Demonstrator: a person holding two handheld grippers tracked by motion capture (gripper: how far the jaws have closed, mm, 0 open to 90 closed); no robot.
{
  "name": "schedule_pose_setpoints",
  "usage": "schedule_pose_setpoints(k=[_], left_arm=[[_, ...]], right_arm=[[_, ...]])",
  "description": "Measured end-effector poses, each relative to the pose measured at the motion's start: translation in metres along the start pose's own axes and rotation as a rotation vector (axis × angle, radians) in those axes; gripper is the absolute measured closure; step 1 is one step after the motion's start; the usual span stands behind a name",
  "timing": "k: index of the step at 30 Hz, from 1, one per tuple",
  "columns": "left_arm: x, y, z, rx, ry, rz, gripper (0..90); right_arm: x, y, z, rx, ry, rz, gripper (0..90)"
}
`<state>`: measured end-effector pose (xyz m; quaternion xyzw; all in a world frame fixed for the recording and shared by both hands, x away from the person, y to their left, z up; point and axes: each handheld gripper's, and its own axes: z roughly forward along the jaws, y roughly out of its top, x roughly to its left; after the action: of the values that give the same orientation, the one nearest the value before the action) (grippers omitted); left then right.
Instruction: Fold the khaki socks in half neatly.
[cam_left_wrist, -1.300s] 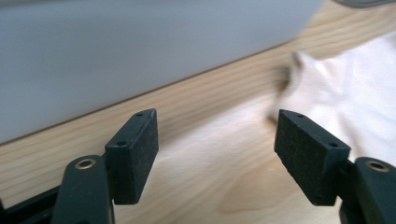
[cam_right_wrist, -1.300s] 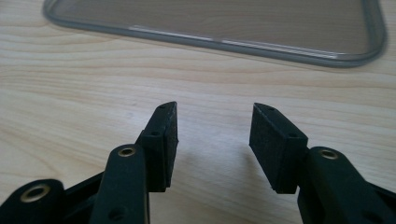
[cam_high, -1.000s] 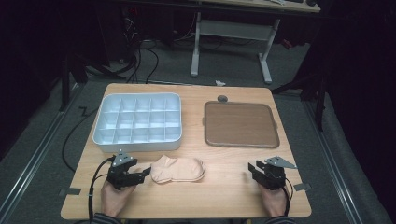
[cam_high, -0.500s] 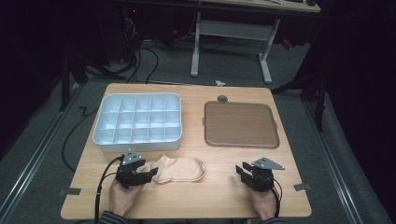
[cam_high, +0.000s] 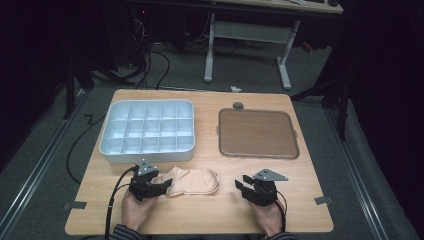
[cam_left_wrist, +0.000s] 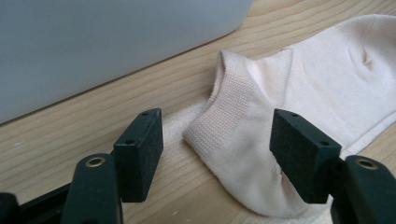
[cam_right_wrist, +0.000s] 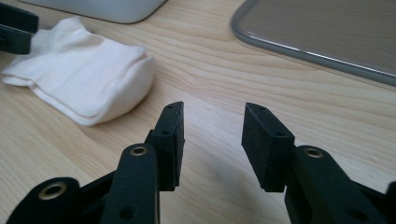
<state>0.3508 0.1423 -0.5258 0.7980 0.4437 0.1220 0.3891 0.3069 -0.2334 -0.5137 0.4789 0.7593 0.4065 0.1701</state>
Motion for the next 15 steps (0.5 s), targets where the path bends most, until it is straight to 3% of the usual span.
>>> schedule_pose_setpoints(k=[8,15], left_arm=[[-0.003,0.0,0.006,0.012,0.002,-0.005,35.2],[-0.004,0.0,0.007,0.012,0.006,0.005,34.4]], right_arm=[[0.024,0.011,0.01,-0.013,0.063,-0.026,57.9],[0.038,0.016,0.022,0.004,0.079,-0.044,57.4]])
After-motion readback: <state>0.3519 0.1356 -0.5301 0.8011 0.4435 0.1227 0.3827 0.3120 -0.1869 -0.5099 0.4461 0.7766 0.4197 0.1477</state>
